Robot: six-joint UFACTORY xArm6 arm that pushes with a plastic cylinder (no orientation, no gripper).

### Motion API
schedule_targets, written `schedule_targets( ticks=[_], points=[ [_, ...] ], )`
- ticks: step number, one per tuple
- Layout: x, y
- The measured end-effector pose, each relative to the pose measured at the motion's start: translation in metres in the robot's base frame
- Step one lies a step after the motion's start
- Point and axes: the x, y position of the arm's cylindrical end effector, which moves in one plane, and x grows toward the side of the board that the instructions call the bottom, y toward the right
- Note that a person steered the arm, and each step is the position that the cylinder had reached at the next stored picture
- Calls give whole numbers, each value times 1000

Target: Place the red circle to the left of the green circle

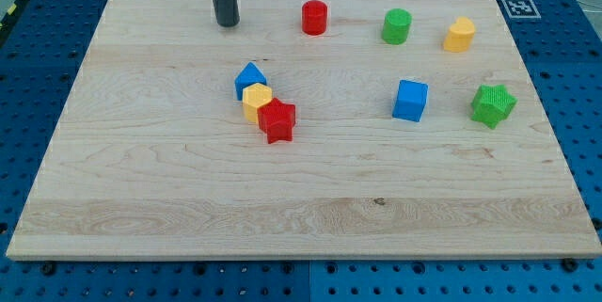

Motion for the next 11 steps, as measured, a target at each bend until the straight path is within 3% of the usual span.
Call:
schedule_targets(
  ticks=[4,5,6,7,8,9,10,11],
  points=[
    [-35,79],
    [-15,97],
    [35,97],
    [38,97],
    [-7,97],
    [-22,117],
    [-6,179],
    [20,190]
  ],
)
